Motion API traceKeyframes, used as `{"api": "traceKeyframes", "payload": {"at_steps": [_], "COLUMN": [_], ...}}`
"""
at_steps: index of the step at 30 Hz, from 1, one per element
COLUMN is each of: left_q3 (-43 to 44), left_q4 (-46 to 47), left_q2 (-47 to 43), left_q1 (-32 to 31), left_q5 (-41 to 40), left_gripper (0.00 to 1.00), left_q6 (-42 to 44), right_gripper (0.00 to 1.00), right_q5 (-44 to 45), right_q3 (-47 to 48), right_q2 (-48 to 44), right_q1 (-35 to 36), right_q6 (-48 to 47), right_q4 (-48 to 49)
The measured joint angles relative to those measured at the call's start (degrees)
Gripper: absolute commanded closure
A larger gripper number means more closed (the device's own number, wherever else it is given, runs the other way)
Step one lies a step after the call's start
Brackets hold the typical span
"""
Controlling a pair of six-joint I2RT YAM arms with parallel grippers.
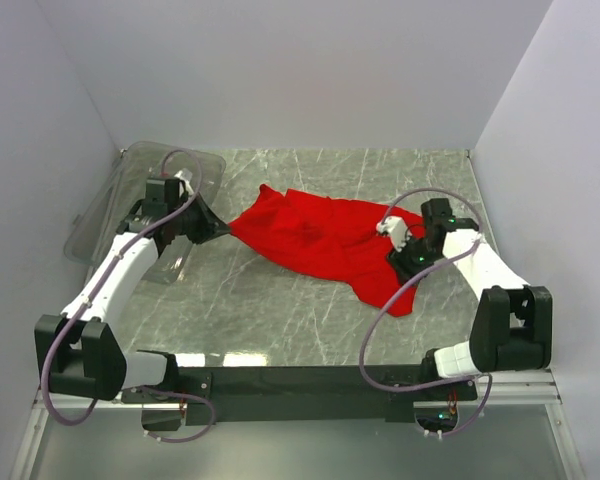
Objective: Fold and stack the t-shirts
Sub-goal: Flatten the tshirt out
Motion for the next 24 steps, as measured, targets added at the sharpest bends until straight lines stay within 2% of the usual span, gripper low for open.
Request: {"api": "traceKeyframes", "payload": {"at_steps": [6, 10, 24], "left_q3": [-3.0, -4.3, -7.1], "left_q4": [-0.5, -0.4, -0.1], "left_q2": [-1.1, -1.7, -3.7], "left_q1": [0.6, 0.6, 0.6], "left_q5": [0.0, 0.0, 0.1], "left_gripper": [0.99, 0.99, 0.99], "left_q6": [0.2, 0.8, 1.1], "right_gripper": [0.44, 0.44, 0.47], "right_q5": [2.6, 4.6, 6.2], "right_q3": [0.2, 0.2, 2.0], "right_q2": [2.3, 3.5, 14.0], "right_q1": [-7.9, -10.7, -12.4], "right_q6": [10.4, 15.8, 24.3], "right_q4": [3.2, 4.8, 8.5]}}
